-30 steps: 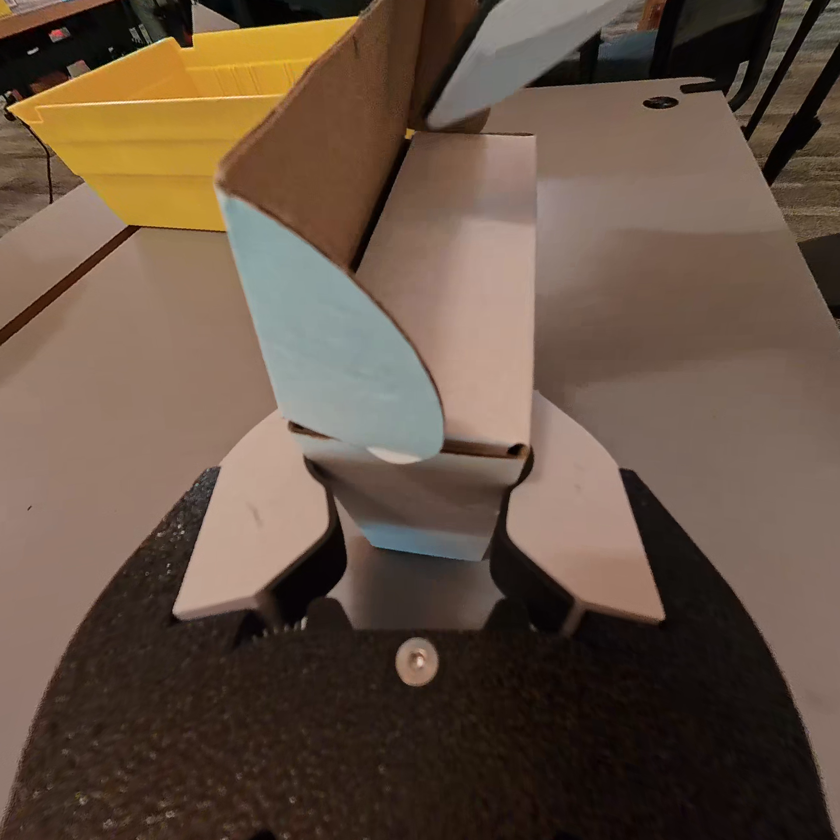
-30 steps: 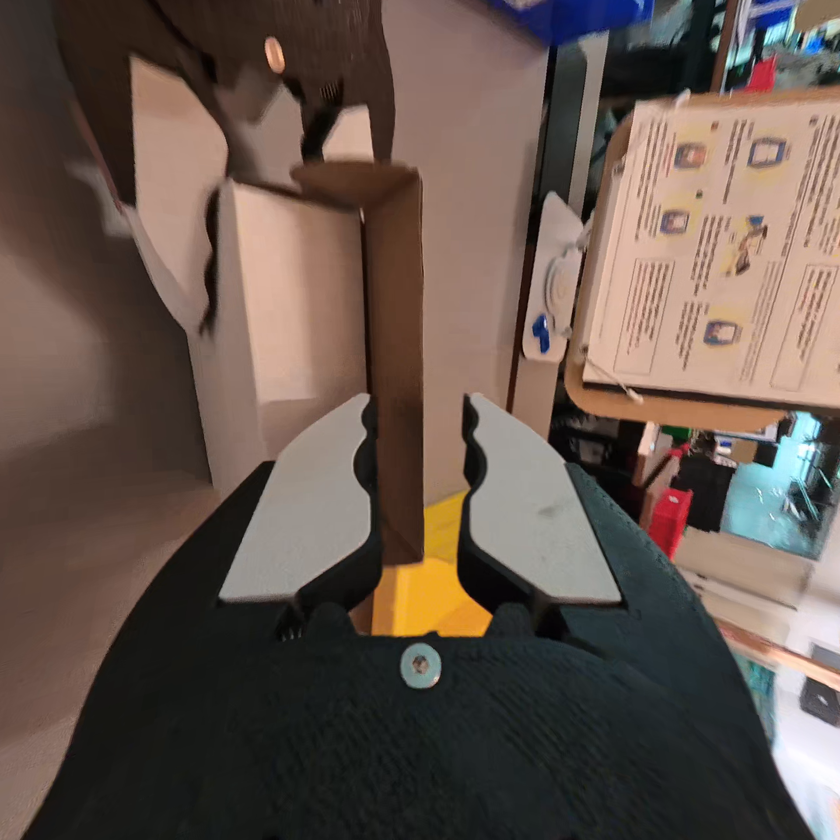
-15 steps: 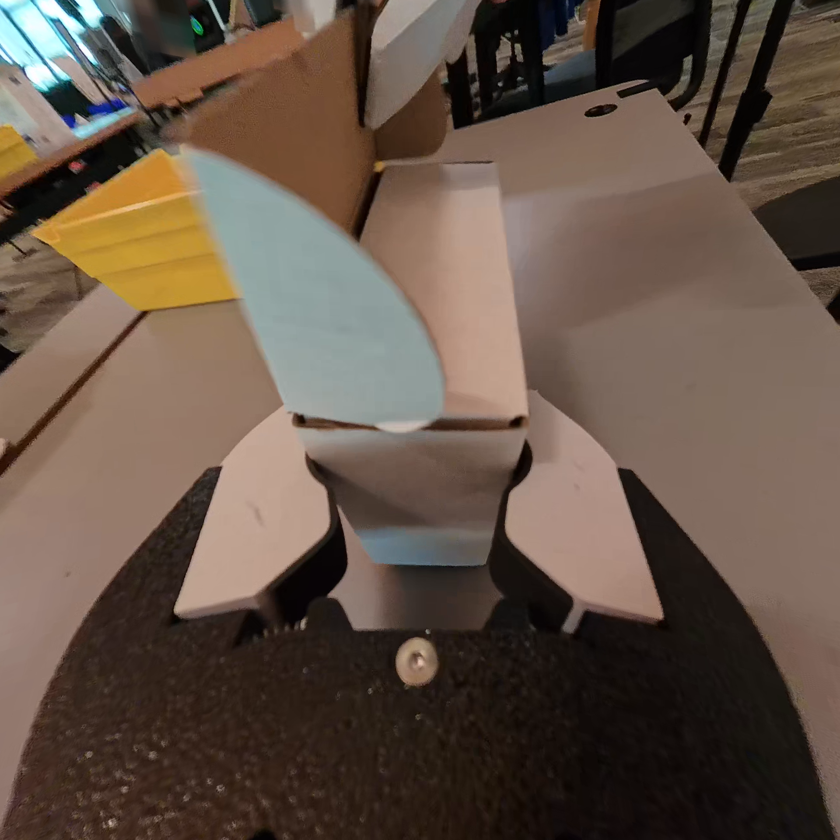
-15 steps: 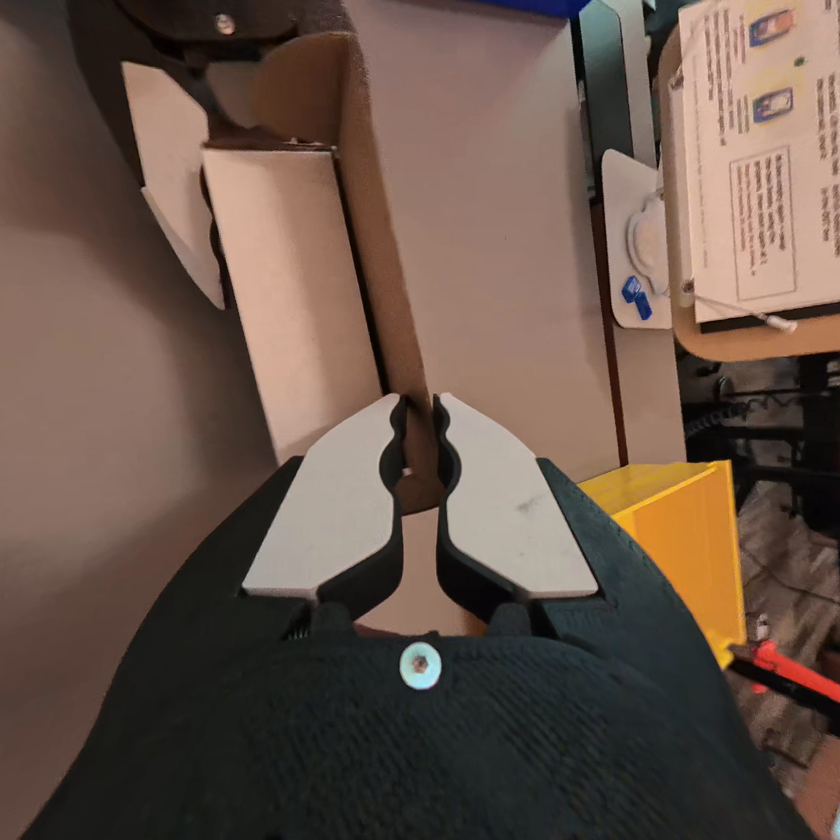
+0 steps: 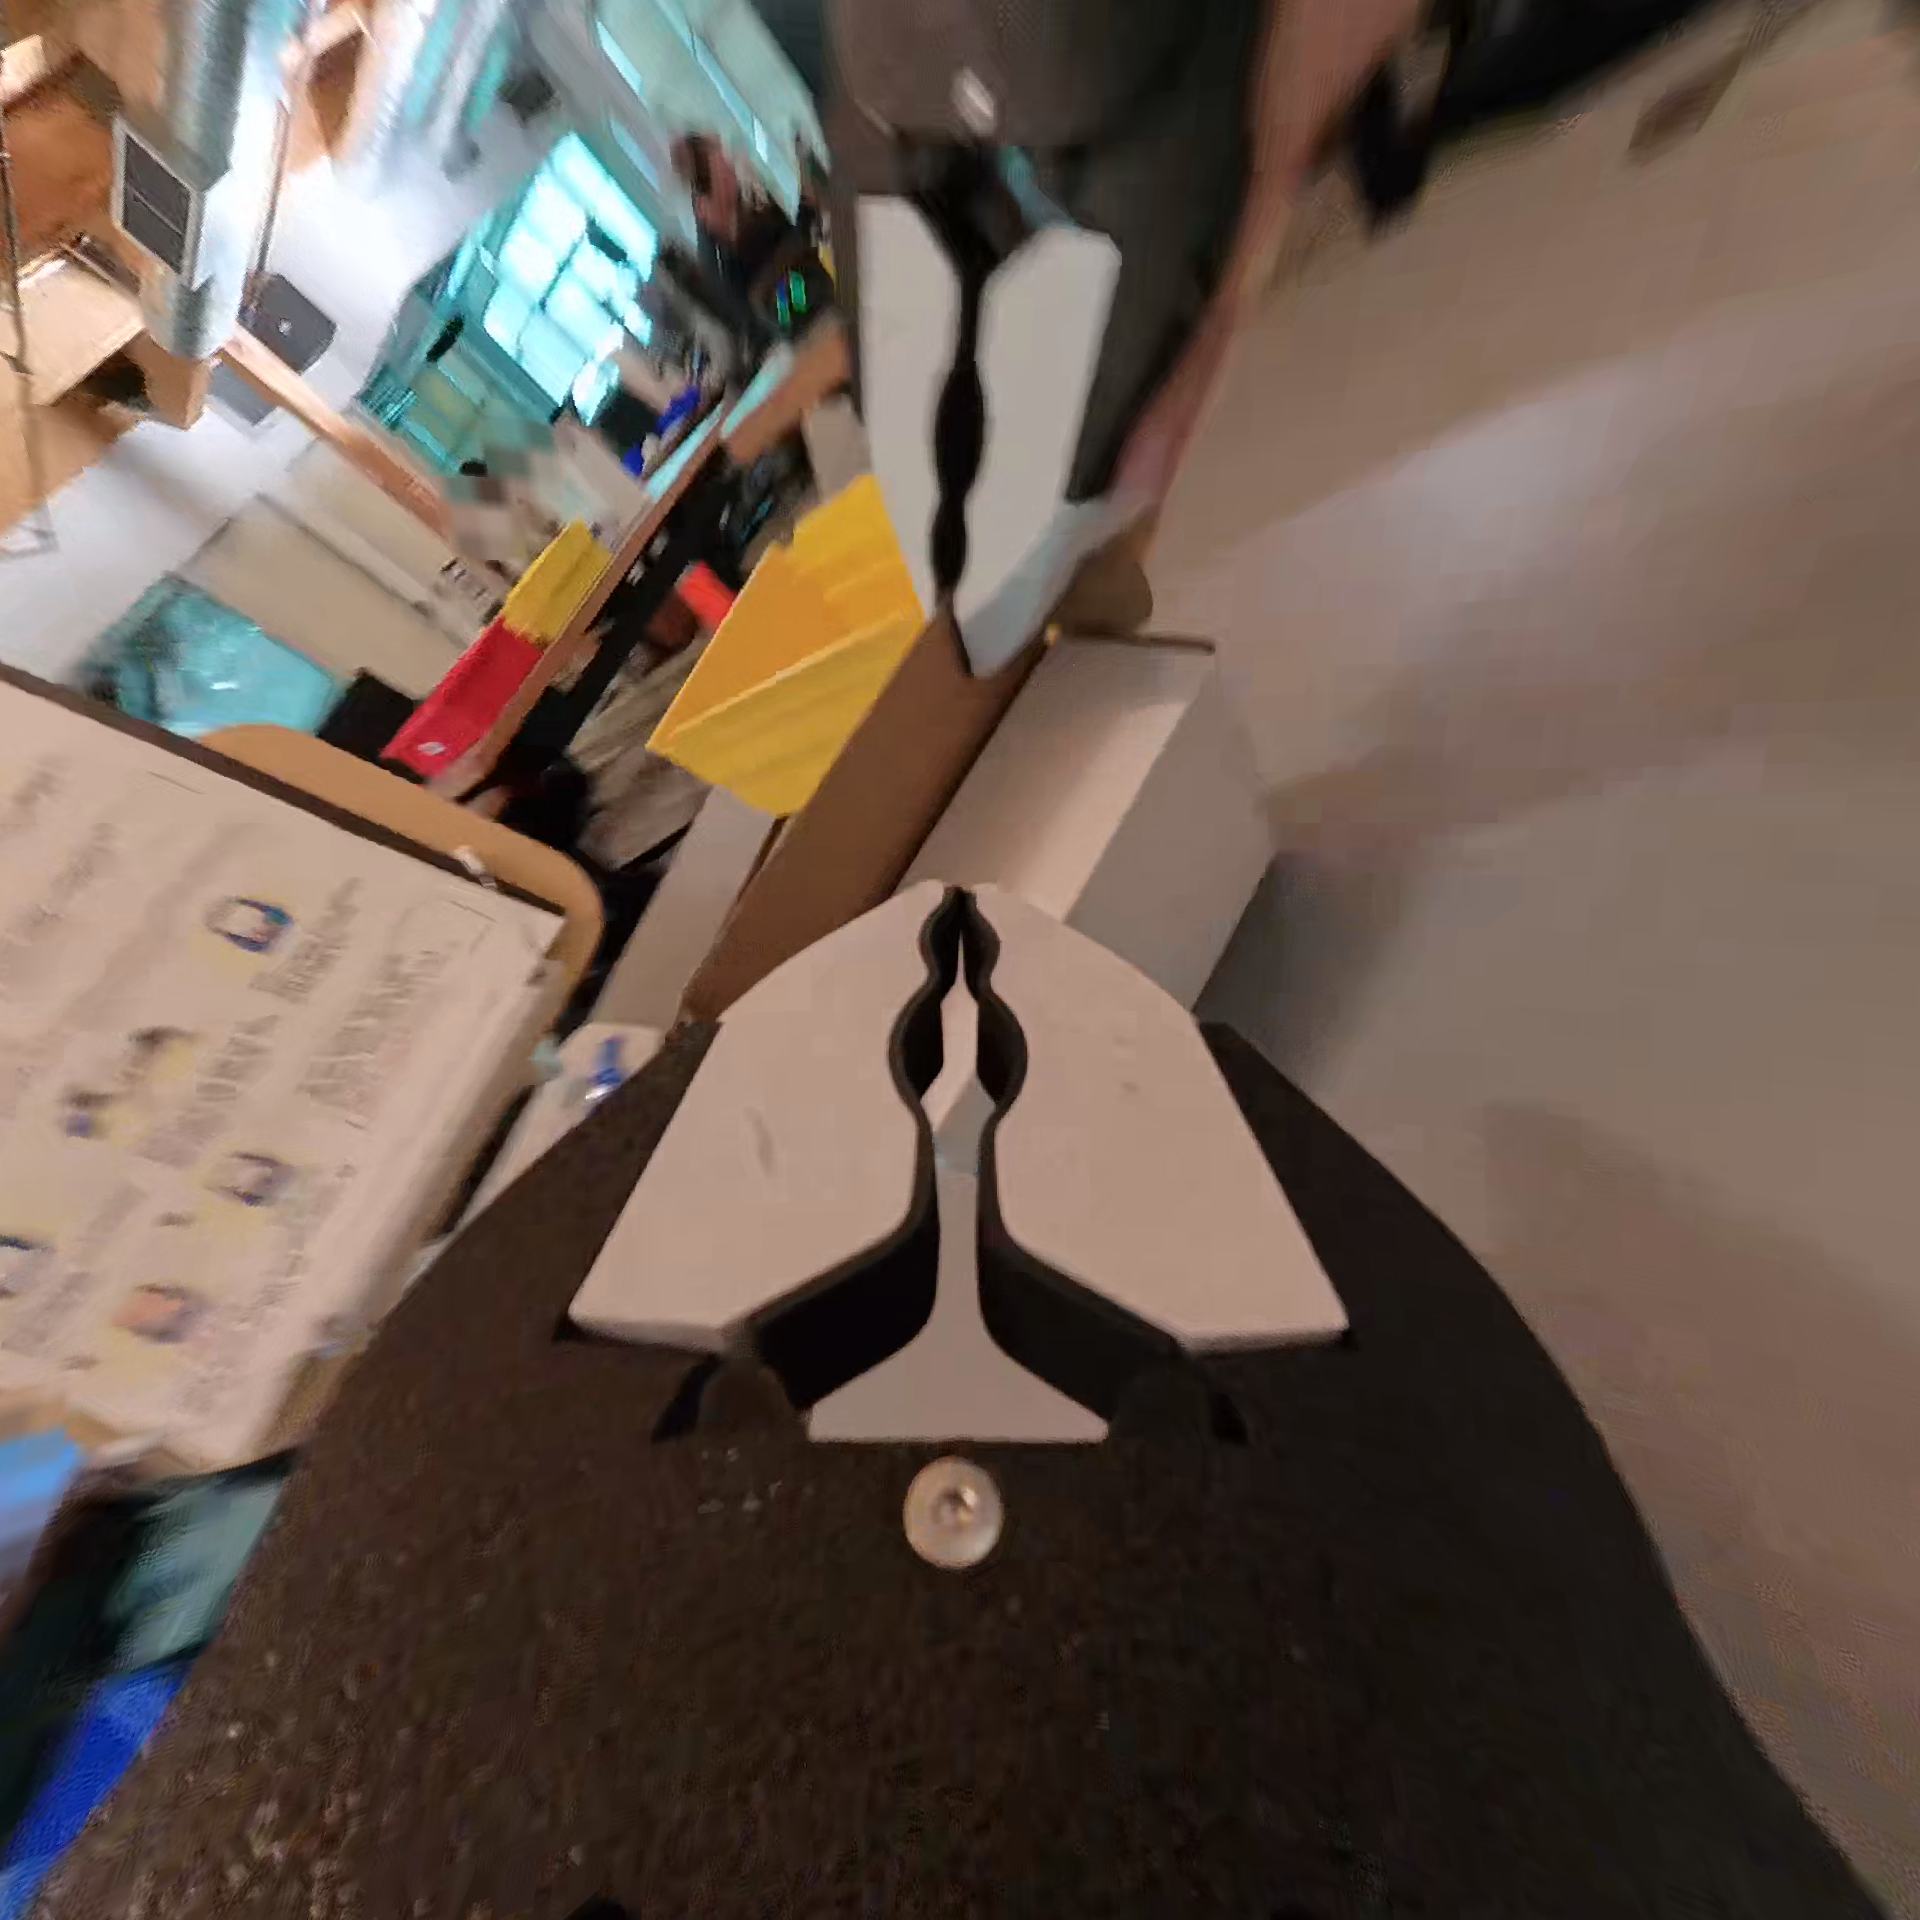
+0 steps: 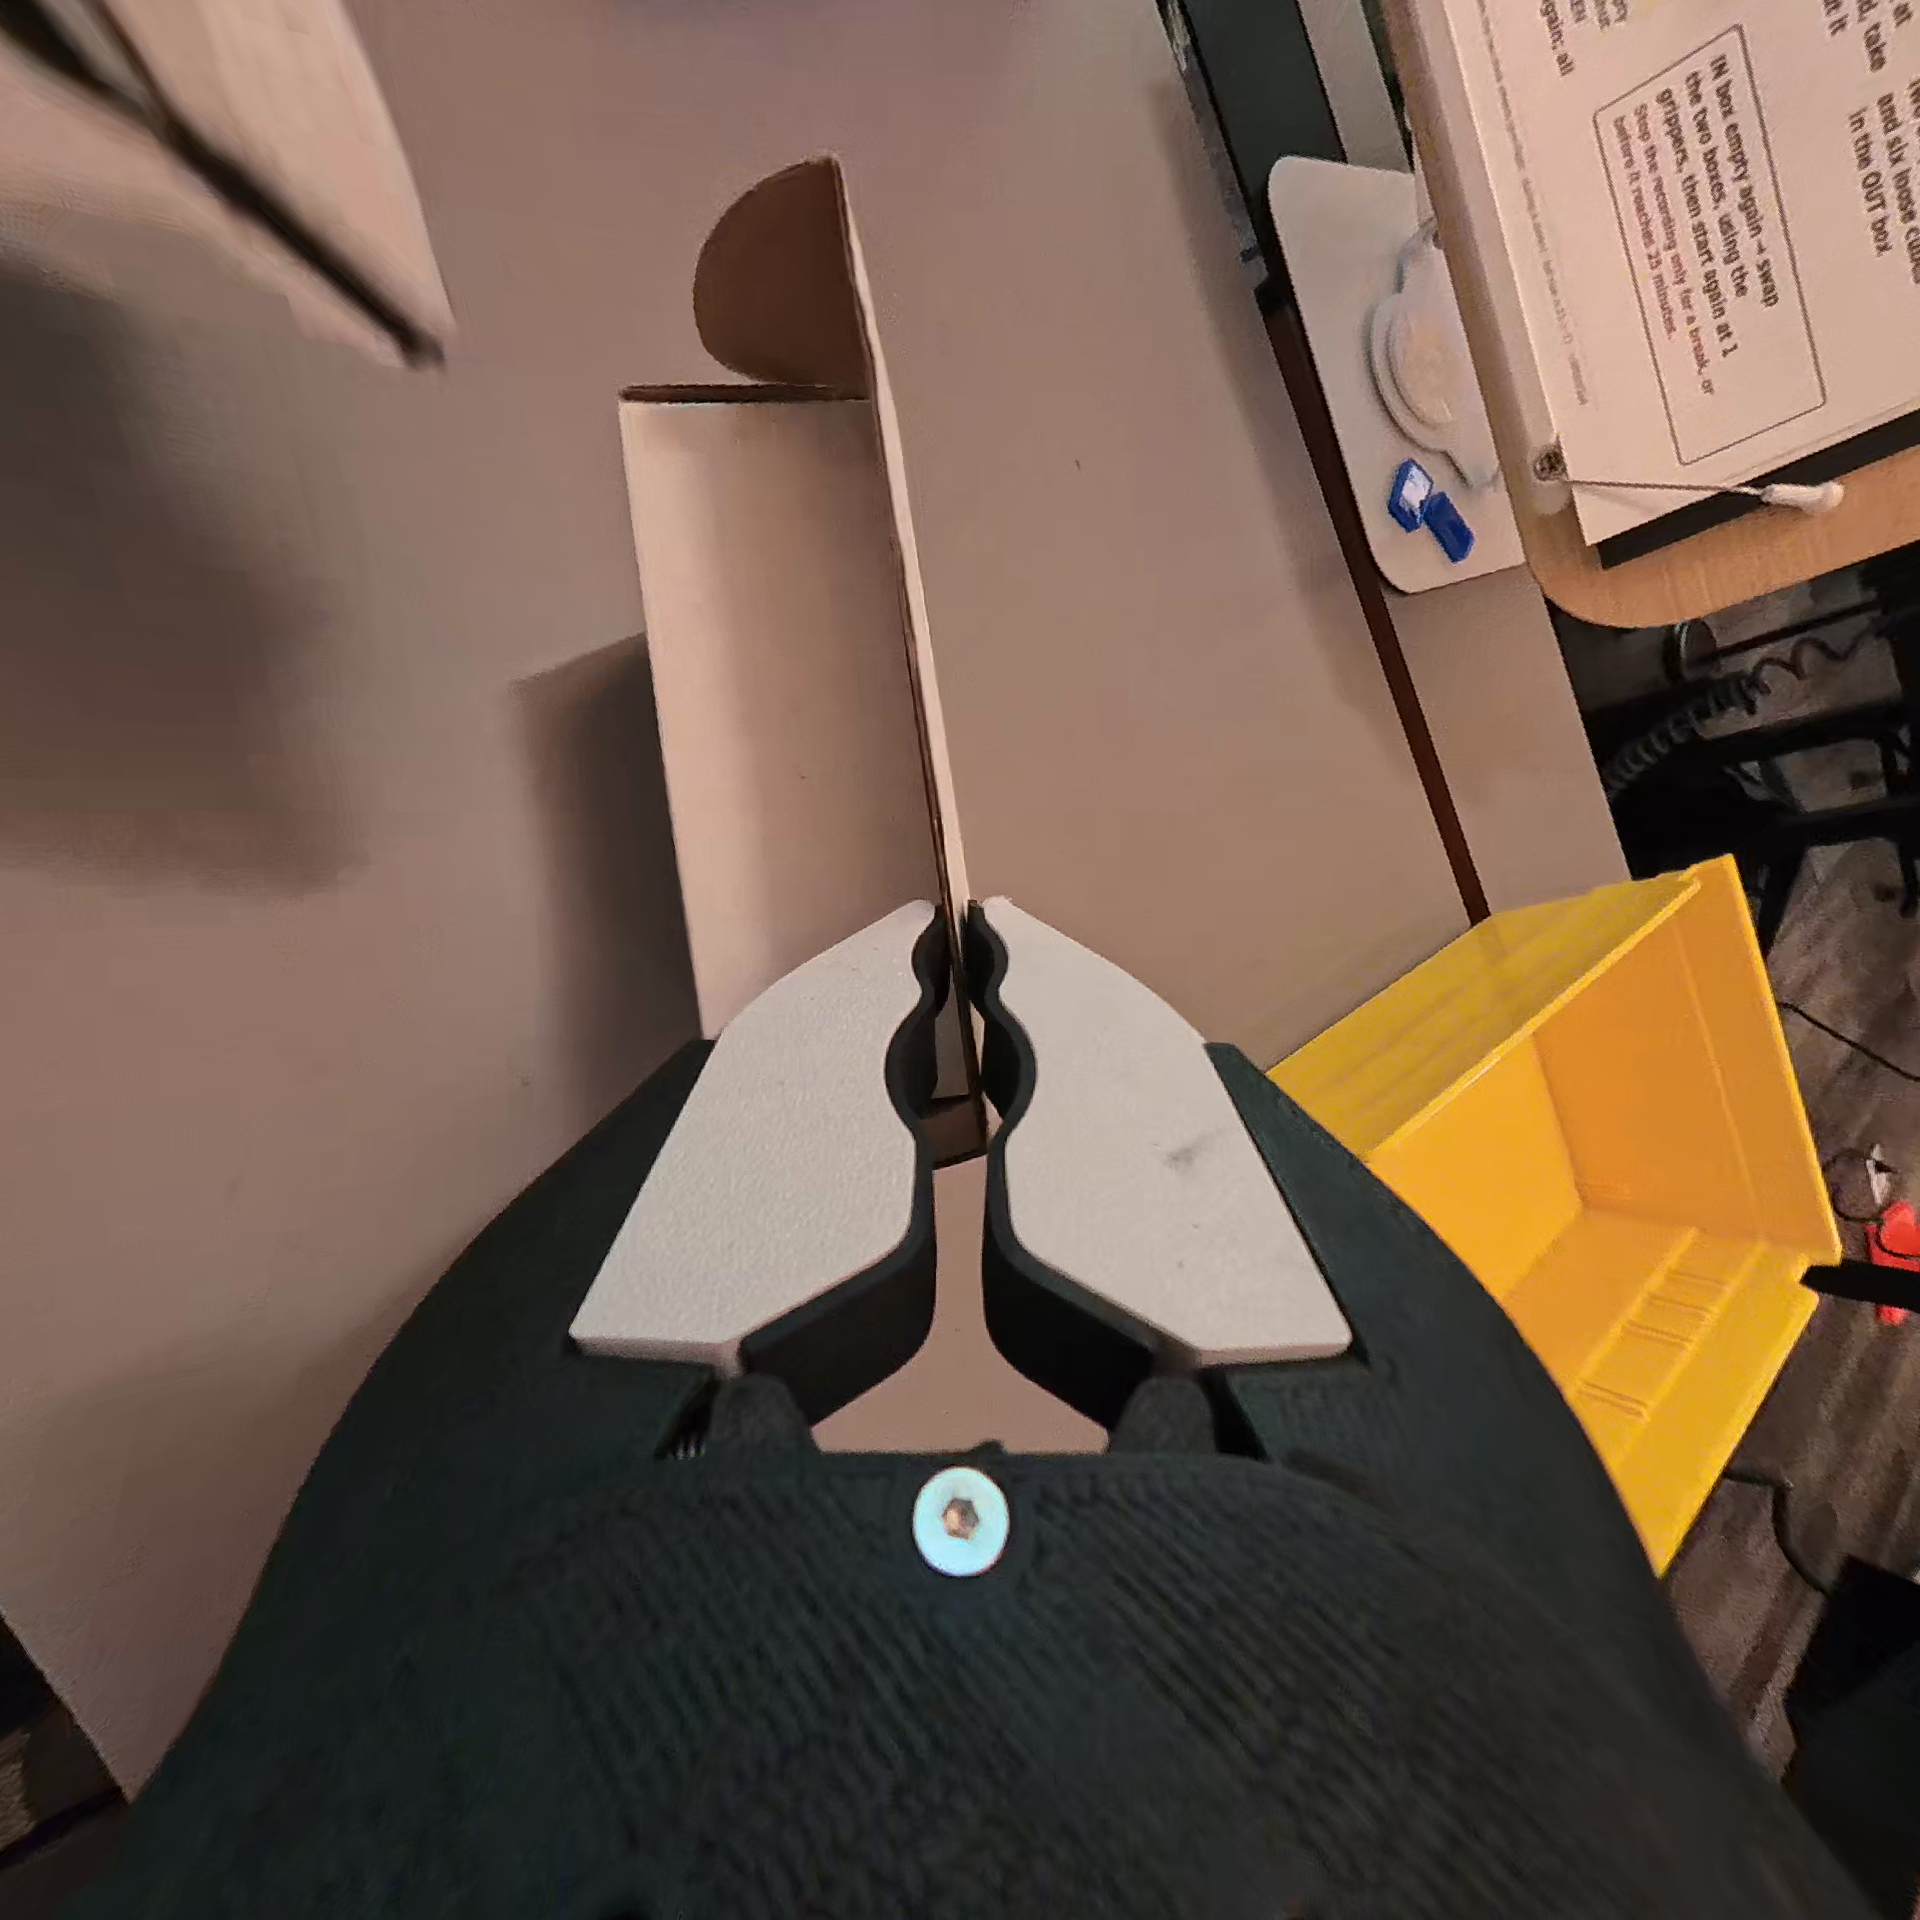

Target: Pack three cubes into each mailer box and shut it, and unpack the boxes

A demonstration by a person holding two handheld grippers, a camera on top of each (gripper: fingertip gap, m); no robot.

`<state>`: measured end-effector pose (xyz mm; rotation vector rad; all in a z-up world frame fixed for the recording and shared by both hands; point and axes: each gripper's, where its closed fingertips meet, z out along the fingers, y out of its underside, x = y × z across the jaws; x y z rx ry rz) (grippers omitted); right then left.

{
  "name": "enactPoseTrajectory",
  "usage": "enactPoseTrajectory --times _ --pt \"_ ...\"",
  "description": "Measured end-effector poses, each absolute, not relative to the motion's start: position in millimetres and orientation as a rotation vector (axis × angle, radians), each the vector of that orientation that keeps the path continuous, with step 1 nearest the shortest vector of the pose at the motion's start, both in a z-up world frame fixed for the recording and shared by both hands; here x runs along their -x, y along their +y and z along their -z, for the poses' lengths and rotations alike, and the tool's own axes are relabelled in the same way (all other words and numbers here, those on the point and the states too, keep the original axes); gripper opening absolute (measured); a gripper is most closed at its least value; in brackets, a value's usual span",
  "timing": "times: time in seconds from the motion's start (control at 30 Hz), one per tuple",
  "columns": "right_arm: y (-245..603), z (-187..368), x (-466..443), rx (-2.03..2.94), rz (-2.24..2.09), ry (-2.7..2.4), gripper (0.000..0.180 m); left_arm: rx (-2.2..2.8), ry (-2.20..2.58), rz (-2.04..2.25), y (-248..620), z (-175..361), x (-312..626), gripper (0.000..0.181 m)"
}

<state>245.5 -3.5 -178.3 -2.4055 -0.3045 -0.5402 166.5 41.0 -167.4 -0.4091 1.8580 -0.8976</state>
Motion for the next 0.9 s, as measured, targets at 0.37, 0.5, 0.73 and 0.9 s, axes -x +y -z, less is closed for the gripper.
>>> enactPoseTrajectory --times 0.37,0.5,0.73,0.9 --pt "0 179 -227 2.399 0.499 -0.372 0.002 0.251 1.904 0.349 12 203 -213 0.0" --pt "1 175 -227 2.383 0.453 -0.36 0.002 0.26 1.955 0.37 9 207 -205 0.0" --pt "6 159 -262 2.299 0.558 -0.215 0.003 0.242 2.107 0.448 -4 223 -167 0.0" --pt "3 153 -249 2.307 0.596 -0.33 0.003 0.271 2.083 0.595 -12 219 -147 0.0"
